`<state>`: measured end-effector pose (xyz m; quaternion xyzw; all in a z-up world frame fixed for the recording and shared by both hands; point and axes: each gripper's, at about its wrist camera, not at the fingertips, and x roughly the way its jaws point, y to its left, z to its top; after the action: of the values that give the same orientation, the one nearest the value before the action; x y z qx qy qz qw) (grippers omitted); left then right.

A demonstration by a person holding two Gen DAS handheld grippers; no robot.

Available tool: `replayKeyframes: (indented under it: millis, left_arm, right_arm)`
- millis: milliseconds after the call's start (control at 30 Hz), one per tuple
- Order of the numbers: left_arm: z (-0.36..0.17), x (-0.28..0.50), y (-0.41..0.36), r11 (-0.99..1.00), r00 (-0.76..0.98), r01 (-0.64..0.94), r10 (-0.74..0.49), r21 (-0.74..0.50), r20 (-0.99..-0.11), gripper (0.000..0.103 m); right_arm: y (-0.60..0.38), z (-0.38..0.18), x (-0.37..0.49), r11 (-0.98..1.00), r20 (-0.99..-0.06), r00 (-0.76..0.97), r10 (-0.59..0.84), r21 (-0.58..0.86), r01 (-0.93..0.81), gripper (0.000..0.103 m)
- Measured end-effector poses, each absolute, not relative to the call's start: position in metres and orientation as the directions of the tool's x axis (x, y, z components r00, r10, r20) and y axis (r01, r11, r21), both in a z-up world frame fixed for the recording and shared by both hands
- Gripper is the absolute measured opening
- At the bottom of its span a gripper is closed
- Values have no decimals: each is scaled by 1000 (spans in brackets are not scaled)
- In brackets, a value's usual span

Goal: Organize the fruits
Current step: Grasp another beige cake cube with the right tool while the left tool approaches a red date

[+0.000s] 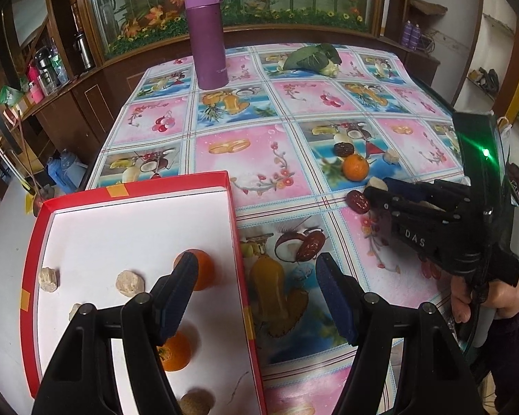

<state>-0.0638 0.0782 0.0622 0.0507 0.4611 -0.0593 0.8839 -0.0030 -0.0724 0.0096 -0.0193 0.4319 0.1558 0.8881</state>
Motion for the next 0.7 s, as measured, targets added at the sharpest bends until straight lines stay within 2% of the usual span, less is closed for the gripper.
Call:
replayKeyframes:
  millis: [200, 400, 433, 533, 700]
  left_arm:
    - [57, -66, 64, 977, 557, 206, -70, 56, -828, 70]
    - [43, -57, 47, 964, 530, 251, -56, 93, -846, 70]
    - [40, -55, 46, 963, 526, 249, -46, 102, -850, 69]
    - [33, -49, 43, 961, 506, 259, -48, 98, -861, 55]
    - [26, -40, 45, 964, 485, 253, -49, 86, -873, 50]
  right_arm:
    - [-97, 13, 1, 947, -748, 584, 315, 207, -245, 28]
    - [-117, 28, -3, 951, -703, 640, 310, 246, -190, 28]
    - [-120, 29, -3, 950, -699, 645, 309, 253, -181, 28]
    - [-127, 31, -1, 951, -698, 650, 302, 269, -153, 28]
    - [-129, 31, 0, 946, -697, 645, 313, 286, -150, 28]
